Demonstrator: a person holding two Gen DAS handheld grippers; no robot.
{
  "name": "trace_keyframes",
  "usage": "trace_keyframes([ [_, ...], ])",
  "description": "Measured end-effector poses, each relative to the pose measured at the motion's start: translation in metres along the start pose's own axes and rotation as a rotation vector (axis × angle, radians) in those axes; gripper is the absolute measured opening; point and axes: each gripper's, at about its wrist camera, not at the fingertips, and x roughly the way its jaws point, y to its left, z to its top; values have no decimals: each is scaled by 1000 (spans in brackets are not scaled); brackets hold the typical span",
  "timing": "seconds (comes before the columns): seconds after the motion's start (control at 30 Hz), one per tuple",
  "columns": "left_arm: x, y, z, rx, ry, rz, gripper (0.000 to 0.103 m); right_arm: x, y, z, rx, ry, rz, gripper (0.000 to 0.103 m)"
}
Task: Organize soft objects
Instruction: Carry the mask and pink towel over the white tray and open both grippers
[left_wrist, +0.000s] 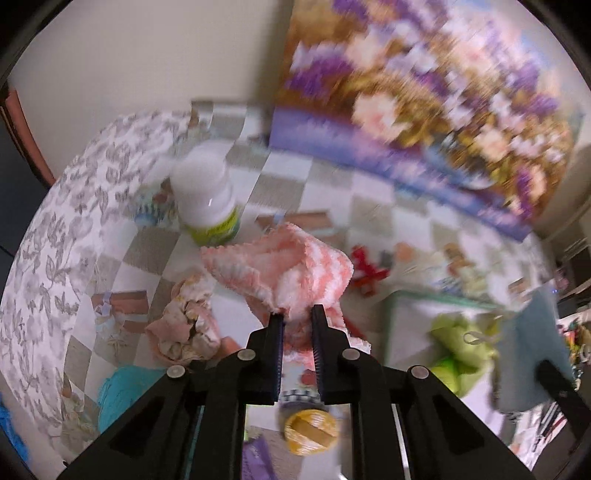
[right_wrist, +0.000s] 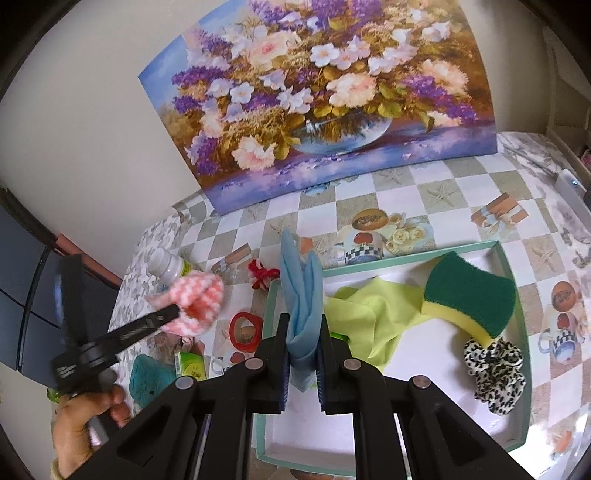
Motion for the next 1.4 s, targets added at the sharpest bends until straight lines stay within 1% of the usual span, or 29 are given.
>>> trace_keyframes([
  [0.07, -14, -4, 1, 11, -42, -17, 15, -7, -2, 1, 4, -19, -9, 12],
  [0.13, -34, -15, 0, 37, -88, -36, 15, -13, -3, 2, 6, -31, -22, 12],
  [0.23, -59, -35, -4, 78, -134, -76, 15, -25, -8, 1, 11, -57, -40, 12],
  [0.33, -73, -56, -12, 122, -151, -119, 15, -37, -14, 1, 21, -79, -74, 12],
  [0.47, -77, -78, -25, 161, -136, -161, 15, -50, -25, -1, 43, -100, -127, 12],
  [0.57, -73, -92, -39, 188, -110, -186, 15, -60, -37, -4, 69, -112, -165, 12],
  [0.73, -64, -116, -64, 257, -73, -201, 15, -67, -54, -13, 109, -103, -190, 12],
  [0.8, -58, -123, -73, 277, -56, -201, 15, -61, -59, -18, 123, -77, -196, 12],
  [0.9, -44, -132, -86, 313, -15, -193, 15, -43, -66, -24, 155, -9, -161, 12],
  [0.93, -37, -136, -91, 326, 6, -189, 15, -34, -68, -27, 167, 24, -152, 12],
  [1.03, -18, -143, -104, 348, 83, -190, 15, -15, -67, -33, 154, 90, -175, 12],
  [1.1, -6, -146, -111, 354, 130, -185, 15, -7, -67, -36, 147, 116, -168, 12],
  [1.2, 11, -147, -119, 363, 179, -149, 15, -1, -71, -41, 150, 146, -179, 12],
  [1.3, 28, -143, -124, 339, 241, -153, 15, 5, -77, -45, 166, 174, -195, 12],
  [1.4, 42, -140, -129, 327, 290, -128, 15, 13, -82, -49, 179, 207, -221, 14],
])
